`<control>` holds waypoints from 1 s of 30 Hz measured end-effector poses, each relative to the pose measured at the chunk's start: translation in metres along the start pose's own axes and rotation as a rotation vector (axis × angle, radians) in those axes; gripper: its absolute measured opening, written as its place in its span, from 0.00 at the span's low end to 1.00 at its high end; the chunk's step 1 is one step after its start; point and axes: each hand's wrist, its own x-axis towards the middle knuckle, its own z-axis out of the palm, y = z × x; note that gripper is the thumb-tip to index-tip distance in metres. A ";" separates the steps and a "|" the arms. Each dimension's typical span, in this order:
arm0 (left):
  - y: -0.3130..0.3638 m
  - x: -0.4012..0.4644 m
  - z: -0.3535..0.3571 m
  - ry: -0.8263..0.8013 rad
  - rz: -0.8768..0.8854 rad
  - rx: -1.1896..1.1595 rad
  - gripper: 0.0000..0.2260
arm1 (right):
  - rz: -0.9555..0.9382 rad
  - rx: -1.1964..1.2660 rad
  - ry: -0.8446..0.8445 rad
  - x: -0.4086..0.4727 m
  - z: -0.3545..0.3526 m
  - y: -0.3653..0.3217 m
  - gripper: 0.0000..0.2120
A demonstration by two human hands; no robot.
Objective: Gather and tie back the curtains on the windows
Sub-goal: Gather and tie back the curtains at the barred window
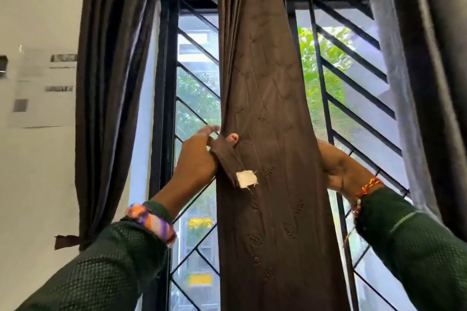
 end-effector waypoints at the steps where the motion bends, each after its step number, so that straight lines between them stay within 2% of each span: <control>1: -0.004 -0.003 0.002 0.060 0.089 0.062 0.10 | 0.017 0.015 0.020 -0.003 -0.004 0.002 0.11; 3: -0.006 -0.006 0.005 0.116 0.221 0.085 0.10 | 0.040 0.064 0.050 -0.004 -0.019 0.002 0.13; 6: 0.001 -0.008 0.016 0.143 0.404 0.166 0.10 | -0.016 0.144 0.078 -0.006 -0.043 0.001 0.26; 7: 0.005 -0.010 0.020 0.150 0.481 0.233 0.10 | -0.029 0.146 0.109 -0.008 -0.050 0.000 0.26; 8: 0.011 -0.012 0.024 0.155 0.569 0.314 0.10 | -0.046 0.122 0.150 -0.009 -0.055 -0.002 0.23; 11: 0.026 -0.015 0.039 0.136 0.839 0.561 0.12 | -0.100 -0.012 0.330 -0.021 -0.062 -0.009 0.07; 12: 0.032 -0.015 0.044 0.132 0.889 0.622 0.13 | -0.142 -0.065 0.386 -0.025 -0.064 -0.011 0.05; 15: 0.051 -0.009 0.058 0.114 0.995 0.692 0.14 | -0.258 -0.264 0.518 -0.041 -0.066 -0.019 0.03; 18: 0.070 -0.003 0.076 0.037 1.084 0.699 0.17 | -0.338 -0.460 0.574 -0.054 -0.065 -0.029 0.05; 21: 0.087 0.001 0.095 -0.075 1.173 0.667 0.24 | -0.406 -0.592 0.554 -0.062 -0.061 -0.042 0.06; 25: 0.097 0.007 0.103 -0.274 1.103 0.582 0.24 | -0.422 -0.607 0.414 -0.075 -0.073 -0.065 0.03; 27: 0.093 0.008 0.100 -0.292 1.078 0.599 0.21 | -0.444 -0.560 0.368 -0.081 -0.084 -0.079 0.04; 30: 0.084 0.008 0.098 -0.225 1.191 0.793 0.15 | -0.452 -0.500 0.297 -0.083 -0.101 -0.093 0.09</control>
